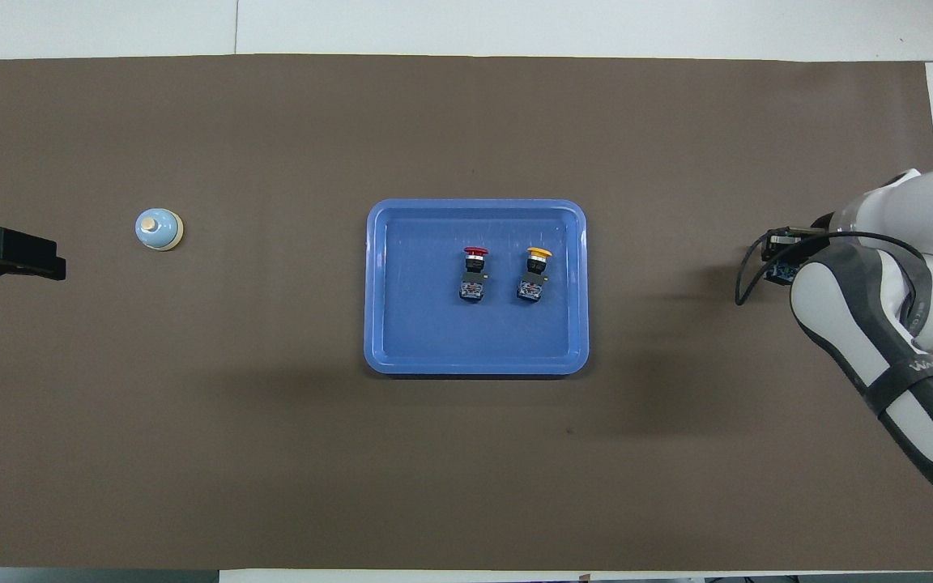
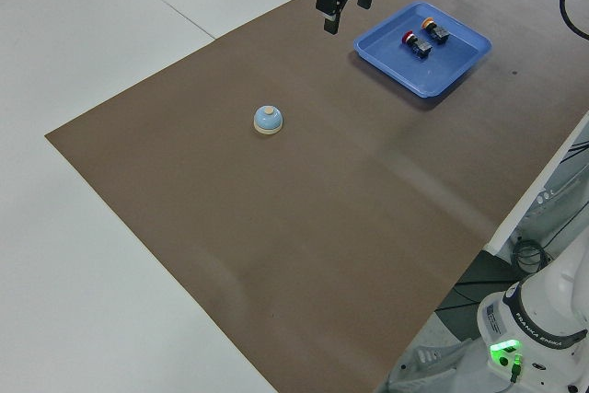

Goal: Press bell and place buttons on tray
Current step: 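Carry the green button into the tray and release it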

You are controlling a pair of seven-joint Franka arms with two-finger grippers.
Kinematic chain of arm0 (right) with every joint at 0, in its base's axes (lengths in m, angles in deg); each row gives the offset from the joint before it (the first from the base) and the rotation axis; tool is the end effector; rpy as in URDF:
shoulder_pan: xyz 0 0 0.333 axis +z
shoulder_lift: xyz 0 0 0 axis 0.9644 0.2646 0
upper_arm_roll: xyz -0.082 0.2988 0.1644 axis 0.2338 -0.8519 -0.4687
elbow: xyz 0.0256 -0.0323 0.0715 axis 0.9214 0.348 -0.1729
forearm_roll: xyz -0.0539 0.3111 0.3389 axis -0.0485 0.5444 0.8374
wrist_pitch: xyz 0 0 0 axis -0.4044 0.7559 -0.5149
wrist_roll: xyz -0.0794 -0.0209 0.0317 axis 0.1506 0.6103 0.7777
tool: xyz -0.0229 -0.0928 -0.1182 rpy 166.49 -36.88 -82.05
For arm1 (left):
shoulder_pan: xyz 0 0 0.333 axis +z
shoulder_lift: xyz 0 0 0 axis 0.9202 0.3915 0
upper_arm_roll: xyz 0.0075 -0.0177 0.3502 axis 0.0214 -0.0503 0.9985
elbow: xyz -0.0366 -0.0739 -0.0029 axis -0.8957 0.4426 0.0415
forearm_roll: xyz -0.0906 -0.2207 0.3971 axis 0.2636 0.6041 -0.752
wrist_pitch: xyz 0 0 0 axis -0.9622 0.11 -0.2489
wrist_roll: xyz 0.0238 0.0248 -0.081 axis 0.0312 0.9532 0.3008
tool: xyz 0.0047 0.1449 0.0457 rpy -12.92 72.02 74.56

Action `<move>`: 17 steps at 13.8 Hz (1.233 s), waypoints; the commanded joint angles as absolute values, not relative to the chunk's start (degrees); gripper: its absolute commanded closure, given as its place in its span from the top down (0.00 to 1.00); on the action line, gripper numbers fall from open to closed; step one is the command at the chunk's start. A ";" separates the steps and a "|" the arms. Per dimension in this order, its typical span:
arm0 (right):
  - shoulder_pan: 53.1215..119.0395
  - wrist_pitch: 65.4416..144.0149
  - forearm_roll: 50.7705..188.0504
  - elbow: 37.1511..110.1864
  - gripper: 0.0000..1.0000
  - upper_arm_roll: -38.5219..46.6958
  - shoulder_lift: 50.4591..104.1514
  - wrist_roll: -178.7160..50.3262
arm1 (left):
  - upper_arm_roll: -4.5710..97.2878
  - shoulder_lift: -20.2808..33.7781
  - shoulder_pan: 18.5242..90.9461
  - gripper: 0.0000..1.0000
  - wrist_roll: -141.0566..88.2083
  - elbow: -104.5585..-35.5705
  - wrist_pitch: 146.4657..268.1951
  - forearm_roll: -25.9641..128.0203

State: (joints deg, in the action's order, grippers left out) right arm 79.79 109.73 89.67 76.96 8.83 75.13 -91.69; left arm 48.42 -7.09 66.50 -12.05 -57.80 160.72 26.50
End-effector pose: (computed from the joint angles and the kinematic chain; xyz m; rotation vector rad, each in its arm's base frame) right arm 0.6843 0.0914 0.3525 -3.0916 0.3341 -0.0551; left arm 0.6020 -0.0170 0.5934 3.1310 -0.0085 -0.0358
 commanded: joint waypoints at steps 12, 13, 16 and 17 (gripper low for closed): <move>108.66 111.29 92.60 57.19 0.00 9.35 92.63 -111.57 | 48.51 -7.79 66.51 1.00 -12.39 -58.16 160.27 26.59; 108.84 112.10 92.43 57.45 0.00 9.27 92.72 -111.57 | 48.51 -7.79 66.51 1.00 -12.39 -58.16 160.27 26.59; 110.68 113.60 92.16 57.81 0.00 9.27 93.77 -111.57 | 48.51 -7.79 66.51 1.00 -12.39 -58.07 160.27 26.59; 111.39 115.69 92.07 58.68 0.00 9.35 94.74 -111.57 | 48.51 -7.79 66.51 1.00 -12.39 -58.07 160.27 26.59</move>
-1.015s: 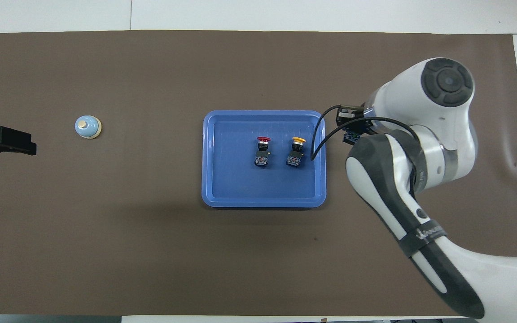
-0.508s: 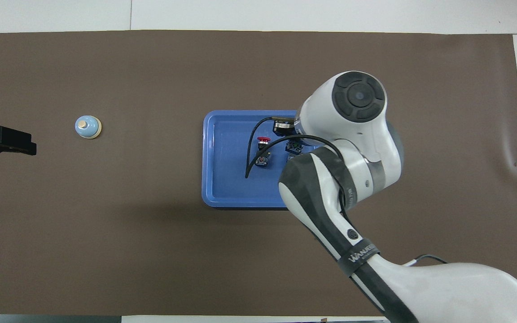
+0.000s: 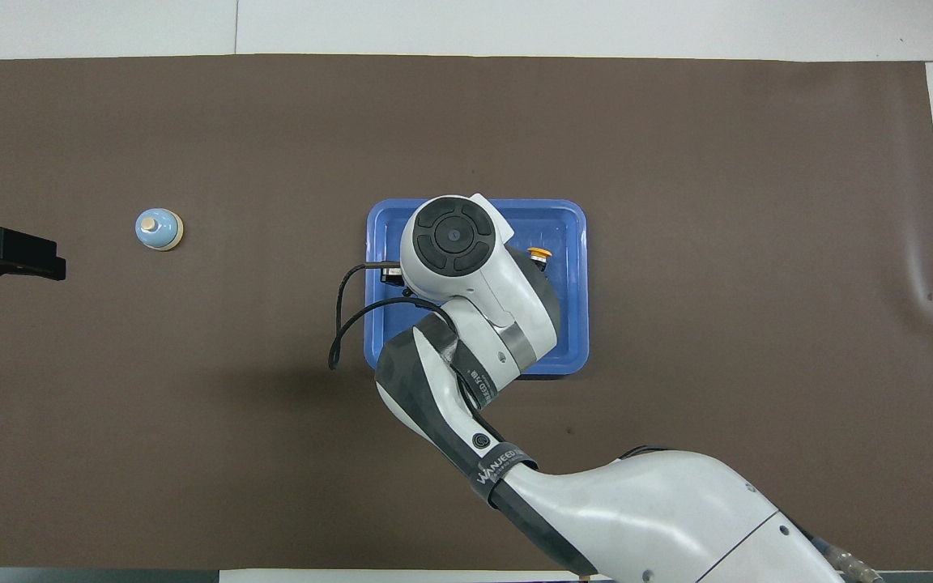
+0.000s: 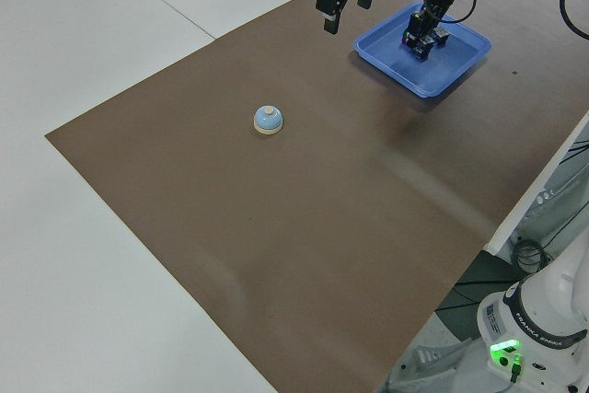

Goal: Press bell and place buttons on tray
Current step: 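Carry the green button into the tray and release it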

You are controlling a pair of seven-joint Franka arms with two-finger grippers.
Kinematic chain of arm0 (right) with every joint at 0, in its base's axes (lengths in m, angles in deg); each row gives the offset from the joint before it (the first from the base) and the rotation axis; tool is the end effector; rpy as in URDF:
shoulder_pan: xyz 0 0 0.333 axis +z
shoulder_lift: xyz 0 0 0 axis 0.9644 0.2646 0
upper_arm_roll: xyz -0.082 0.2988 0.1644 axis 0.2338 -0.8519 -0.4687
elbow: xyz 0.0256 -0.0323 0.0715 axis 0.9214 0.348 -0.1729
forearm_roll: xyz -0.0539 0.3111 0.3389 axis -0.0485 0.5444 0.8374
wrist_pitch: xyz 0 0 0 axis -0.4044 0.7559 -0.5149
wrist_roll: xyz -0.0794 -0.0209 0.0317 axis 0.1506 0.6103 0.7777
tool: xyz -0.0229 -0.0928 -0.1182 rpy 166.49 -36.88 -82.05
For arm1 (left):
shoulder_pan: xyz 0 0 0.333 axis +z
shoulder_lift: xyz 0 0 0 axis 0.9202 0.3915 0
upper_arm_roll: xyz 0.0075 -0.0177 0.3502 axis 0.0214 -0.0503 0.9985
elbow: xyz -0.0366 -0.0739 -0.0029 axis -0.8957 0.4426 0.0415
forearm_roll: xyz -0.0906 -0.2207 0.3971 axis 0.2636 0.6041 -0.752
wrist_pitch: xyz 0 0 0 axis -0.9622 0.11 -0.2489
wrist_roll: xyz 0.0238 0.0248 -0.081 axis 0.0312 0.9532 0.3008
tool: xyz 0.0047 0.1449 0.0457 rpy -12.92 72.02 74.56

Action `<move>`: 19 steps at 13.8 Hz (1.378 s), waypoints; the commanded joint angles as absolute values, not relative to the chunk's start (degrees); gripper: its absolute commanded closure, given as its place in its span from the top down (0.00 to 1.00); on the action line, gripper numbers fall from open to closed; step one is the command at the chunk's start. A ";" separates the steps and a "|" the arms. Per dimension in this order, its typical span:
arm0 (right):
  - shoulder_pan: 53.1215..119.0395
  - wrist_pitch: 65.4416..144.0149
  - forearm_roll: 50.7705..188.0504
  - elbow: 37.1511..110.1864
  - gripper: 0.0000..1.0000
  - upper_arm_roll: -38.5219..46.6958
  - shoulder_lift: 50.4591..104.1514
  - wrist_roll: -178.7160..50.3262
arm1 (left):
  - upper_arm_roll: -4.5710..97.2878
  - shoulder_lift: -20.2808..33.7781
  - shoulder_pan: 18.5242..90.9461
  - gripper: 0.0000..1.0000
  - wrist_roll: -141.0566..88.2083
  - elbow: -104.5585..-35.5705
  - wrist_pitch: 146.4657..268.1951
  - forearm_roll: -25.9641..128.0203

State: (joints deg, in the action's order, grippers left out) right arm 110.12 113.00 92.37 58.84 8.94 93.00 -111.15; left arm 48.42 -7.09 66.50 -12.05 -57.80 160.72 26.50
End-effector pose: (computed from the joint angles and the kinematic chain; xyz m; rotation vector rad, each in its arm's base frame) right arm 0.6250 0.4857 0.2962 -3.0185 0.0888 -0.0540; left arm 0.6020 -0.0170 0.5934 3.1310 -0.0085 -0.0358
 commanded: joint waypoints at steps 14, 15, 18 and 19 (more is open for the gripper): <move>112.10 117.14 91.99 60.02 1.00 9.27 95.28 -116.13 | 48.51 -7.79 66.51 1.00 -12.39 -58.07 160.27 26.59; 111.66 114.60 92.07 58.70 1.00 9.27 94.93 -116.23 | 48.59 -7.79 66.51 1.00 -12.39 -58.16 160.27 26.59; 110.08 105.90 92.78 54.66 1.00 9.44 92.65 -116.14 | 48.51 -7.79 66.51 1.00 -12.39 -58.07 160.27 26.59; 109.38 104.30 92.86 54.12 1.00 9.44 91.77 -116.23 | 48.51 -7.79 66.51 1.00 -12.39 -58.07 160.27 26.59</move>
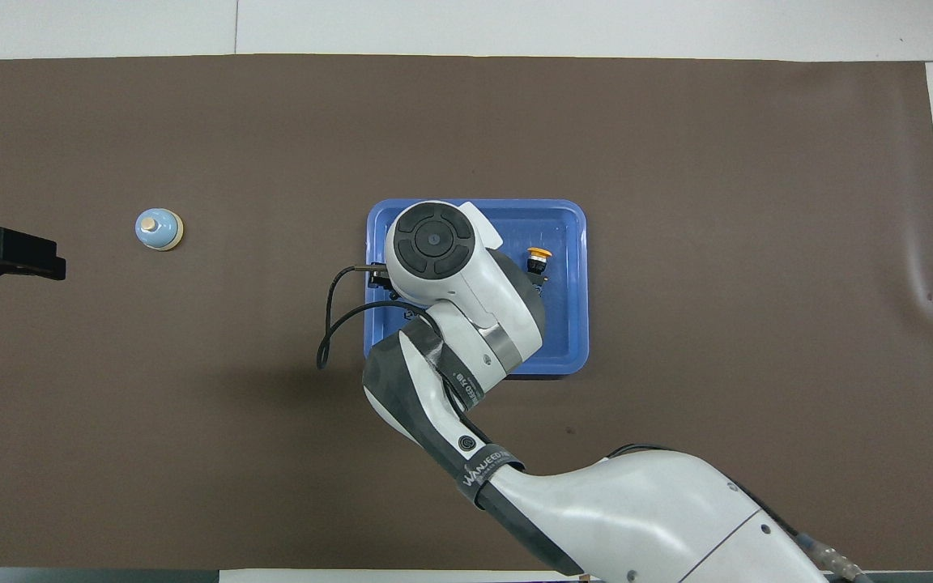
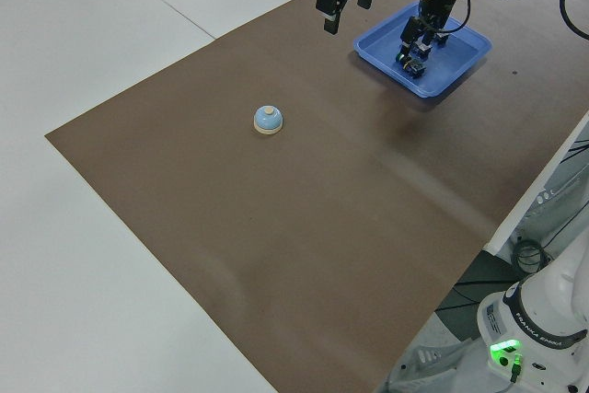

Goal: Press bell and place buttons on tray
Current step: 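Carry the green button into the tray and release it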

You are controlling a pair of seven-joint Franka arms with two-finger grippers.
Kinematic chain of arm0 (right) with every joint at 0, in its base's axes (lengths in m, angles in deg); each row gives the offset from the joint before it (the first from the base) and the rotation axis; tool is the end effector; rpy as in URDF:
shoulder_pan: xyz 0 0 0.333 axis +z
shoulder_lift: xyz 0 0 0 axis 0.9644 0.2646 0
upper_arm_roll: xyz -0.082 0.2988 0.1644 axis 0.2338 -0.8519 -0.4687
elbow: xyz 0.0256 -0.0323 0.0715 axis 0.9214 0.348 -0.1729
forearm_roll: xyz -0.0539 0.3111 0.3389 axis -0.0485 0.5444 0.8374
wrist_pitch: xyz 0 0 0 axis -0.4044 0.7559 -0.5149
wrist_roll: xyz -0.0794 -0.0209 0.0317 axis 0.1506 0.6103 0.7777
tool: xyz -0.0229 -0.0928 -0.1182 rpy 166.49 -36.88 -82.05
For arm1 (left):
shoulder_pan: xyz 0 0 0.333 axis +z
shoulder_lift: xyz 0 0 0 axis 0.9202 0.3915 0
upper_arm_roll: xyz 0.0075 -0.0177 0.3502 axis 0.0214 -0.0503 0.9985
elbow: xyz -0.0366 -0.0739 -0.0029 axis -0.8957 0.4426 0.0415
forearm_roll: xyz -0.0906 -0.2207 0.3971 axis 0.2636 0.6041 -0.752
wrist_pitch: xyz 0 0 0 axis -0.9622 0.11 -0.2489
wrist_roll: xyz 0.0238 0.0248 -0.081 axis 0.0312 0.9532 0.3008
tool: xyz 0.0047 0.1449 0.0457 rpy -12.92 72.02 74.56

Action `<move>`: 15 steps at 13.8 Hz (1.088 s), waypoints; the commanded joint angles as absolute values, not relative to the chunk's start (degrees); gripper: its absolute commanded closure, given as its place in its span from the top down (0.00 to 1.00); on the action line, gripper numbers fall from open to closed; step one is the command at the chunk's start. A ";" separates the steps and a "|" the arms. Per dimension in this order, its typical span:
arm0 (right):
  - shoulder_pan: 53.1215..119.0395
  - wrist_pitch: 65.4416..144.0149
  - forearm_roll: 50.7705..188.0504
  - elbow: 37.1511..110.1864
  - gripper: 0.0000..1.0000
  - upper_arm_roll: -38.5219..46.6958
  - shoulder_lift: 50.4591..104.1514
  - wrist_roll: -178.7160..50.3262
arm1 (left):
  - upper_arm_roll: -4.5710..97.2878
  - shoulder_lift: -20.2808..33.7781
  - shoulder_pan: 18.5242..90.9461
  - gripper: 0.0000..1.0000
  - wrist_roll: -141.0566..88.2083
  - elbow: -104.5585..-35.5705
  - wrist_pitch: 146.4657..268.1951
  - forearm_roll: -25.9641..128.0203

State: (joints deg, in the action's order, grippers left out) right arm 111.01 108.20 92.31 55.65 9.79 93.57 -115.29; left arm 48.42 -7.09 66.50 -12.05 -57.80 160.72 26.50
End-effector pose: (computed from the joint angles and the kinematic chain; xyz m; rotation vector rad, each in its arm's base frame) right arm 0.6264 0.4898 0.3099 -3.0426 0.1886 -0.0094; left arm 0.6020 -0.0170 0.5934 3.1310 -0.0085 -0.0358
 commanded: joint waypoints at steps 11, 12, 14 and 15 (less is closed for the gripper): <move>83.56 82.33 91.99 54.64 1.00 9.71 73.93 -84.72 | 48.60 -7.71 66.51 1.00 -12.47 -58.07 160.44 26.59; 81.53 81.01 91.99 54.64 1.00 9.71 72.96 -80.85 | 48.60 -7.79 66.51 1.00 -12.56 -58.07 160.53 26.59; 78.27 77.68 91.81 54.73 1.00 9.79 71.03 -73.54 | 48.60 -7.71 66.51 1.00 -12.65 -58.07 160.79 26.59; 77.13 75.74 91.72 54.82 1.00 9.79 69.97 -71.42 | 48.60 -7.97 66.51 1.00 -12.74 -58.68 160.79 26.51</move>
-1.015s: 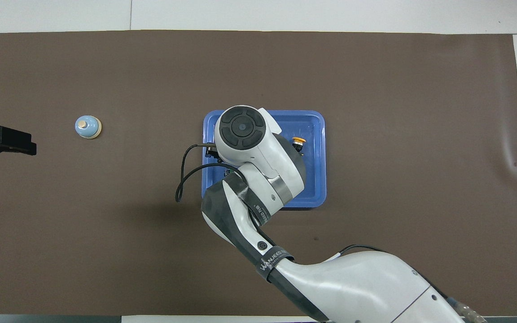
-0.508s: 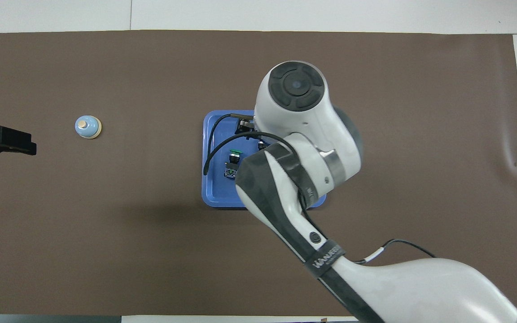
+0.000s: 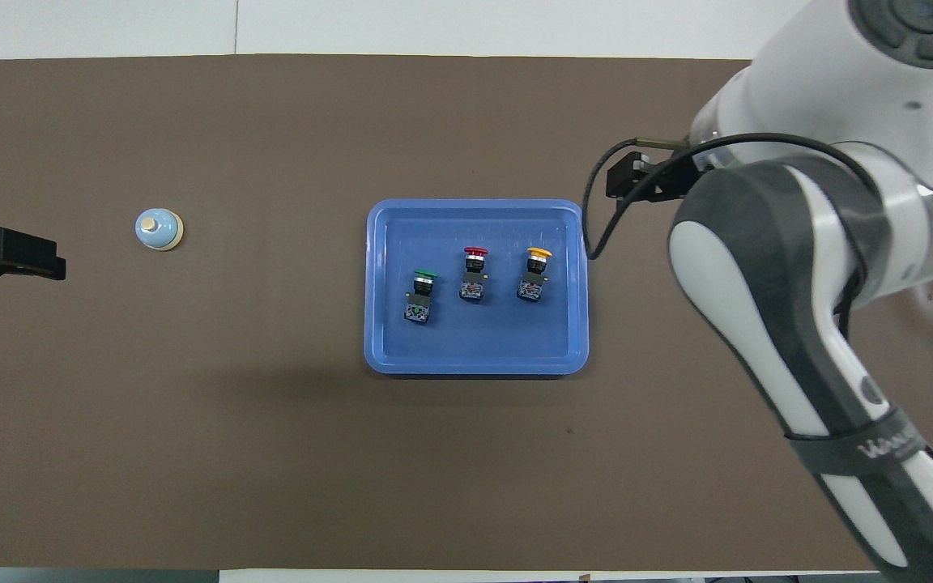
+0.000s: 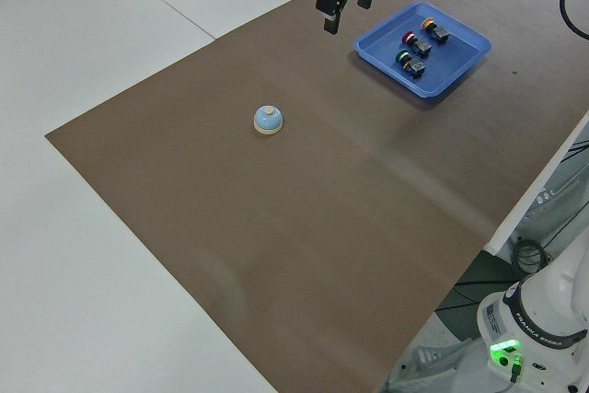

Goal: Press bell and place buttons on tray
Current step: 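Carry the green button into the tray and release it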

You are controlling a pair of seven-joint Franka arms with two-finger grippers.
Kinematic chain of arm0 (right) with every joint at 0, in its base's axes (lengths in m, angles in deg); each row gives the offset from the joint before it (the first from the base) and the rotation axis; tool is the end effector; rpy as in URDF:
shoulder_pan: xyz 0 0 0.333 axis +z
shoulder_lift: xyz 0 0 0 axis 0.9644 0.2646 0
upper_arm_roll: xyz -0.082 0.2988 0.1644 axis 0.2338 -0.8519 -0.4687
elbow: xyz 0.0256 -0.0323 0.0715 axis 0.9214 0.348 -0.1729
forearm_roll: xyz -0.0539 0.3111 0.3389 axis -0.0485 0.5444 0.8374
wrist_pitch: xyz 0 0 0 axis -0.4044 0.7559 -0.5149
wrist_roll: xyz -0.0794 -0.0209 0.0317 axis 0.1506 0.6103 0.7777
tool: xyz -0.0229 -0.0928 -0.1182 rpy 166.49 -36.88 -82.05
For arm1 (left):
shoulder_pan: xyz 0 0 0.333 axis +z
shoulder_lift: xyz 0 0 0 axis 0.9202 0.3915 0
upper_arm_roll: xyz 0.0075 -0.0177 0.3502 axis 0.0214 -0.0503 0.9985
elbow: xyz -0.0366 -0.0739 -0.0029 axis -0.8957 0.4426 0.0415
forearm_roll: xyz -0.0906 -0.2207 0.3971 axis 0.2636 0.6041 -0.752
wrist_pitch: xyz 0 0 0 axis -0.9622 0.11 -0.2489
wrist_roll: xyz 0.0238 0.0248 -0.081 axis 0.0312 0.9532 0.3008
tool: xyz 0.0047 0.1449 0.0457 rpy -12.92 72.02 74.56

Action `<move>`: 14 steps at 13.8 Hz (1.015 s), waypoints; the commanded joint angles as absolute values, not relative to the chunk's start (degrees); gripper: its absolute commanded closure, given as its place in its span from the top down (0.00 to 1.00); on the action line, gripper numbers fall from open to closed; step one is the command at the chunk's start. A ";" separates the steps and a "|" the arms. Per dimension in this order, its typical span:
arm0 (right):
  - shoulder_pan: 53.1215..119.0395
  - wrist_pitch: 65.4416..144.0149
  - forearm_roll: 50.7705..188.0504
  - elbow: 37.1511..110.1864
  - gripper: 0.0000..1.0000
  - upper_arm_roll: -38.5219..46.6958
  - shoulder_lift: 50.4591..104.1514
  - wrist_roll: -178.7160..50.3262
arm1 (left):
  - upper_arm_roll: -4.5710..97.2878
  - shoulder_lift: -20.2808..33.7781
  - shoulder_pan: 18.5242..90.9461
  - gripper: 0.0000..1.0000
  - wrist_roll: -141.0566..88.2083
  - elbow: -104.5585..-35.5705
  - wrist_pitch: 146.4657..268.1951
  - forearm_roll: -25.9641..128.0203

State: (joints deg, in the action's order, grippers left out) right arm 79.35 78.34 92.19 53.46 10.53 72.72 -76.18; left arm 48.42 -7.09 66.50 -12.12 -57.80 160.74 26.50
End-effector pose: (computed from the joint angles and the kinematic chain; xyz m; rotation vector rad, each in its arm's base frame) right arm 0.6823 0.0733 0.5570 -3.0835 -0.0376 0.0907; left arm 0.6021 -0.0170 0.5934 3.1310 -0.0065 -0.0352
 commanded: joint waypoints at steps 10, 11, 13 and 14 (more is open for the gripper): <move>73.52 64.39 87.85 58.59 1.00 9.71 57.49 -67.36 | 48.33 -3.85 65.81 0.00 -11.86 -63.61 174.58 26.33; 73.34 64.91 87.85 59.56 1.00 9.71 57.22 -67.27 | 48.33 -1.66 65.90 0.00 -11.86 -63.18 175.64 26.33; 72.64 66.58 87.86 60.00 1.00 9.79 57.13 -67.27 | 48.42 2.99 66.07 0.00 -11.95 -61.95 178.79 26.51; 72.55 67.80 87.85 60.09 1.00 9.79 57.22 -67.18 | 48.42 5.54 66.42 0.00 -11.95 -61.68 180.99 26.42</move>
